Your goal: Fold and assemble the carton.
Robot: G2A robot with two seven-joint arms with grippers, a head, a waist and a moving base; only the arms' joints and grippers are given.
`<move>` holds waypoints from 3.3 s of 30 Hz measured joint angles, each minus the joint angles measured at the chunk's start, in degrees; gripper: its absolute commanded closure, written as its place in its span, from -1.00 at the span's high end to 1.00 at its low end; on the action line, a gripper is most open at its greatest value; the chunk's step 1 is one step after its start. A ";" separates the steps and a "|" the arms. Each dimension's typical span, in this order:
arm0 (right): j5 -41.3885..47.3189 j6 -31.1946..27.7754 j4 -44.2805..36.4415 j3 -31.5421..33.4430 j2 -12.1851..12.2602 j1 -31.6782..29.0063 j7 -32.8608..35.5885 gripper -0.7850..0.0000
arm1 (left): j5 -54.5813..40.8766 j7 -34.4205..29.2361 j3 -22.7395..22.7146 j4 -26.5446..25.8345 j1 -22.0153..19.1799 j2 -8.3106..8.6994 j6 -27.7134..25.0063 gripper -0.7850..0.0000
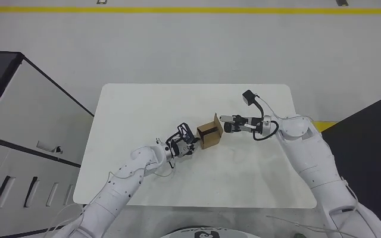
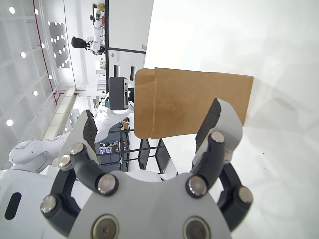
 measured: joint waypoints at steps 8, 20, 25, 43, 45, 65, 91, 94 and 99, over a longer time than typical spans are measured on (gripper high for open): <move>0.00 0.00 0.00 0.00 0.00 0.00 0.00 1.00 | 0.05 -0.24 0.09 -0.23 0.11 -0.02 0.68 -1.00; -6.16 1.87 -9.84 3.22 1.59 -2.05 0.61 1.00 | -1.02 -0.52 -0.38 -0.22 -0.07 0.10 0.57 -1.00; -6.46 1.77 -10.22 3.62 1.72 -2.33 0.61 1.00 | -0.87 -0.68 -0.36 -0.24 -0.11 0.10 0.72 -1.00; -12.62 11.15 -6.72 1.83 2.18 4.81 3.29 0.22 | -0.88 -0.67 -0.36 -0.24 -0.11 0.10 0.71 -1.00; -13.86 11.44 -6.45 0.39 1.98 5.80 3.39 -0.04 | -0.88 -0.67 -0.36 -0.24 -0.11 0.10 0.71 -1.00; -21.56 10.54 -7.08 -6.09 1.54 9.47 4.65 -0.20 | -0.88 -0.68 -0.36 -0.24 -0.11 0.10 0.71 -1.00; -26.63 11.58 -8.02 -12.16 0.78 14.47 8.49 -0.79 | -0.88 -0.68 -0.36 -0.24 -0.11 0.10 0.71 -1.00; -28.07 12.11 -8.37 -13.15 0.67 15.13 9.29 -0.79 | -0.88 -0.68 -0.36 -0.24 -0.11 0.10 0.71 -1.00; -30.67 13.29 -8.90 -15.27 0.31 16.64 10.73 -0.67 | -0.88 -0.68 -0.36 -0.24 -0.11 0.10 0.71 -1.00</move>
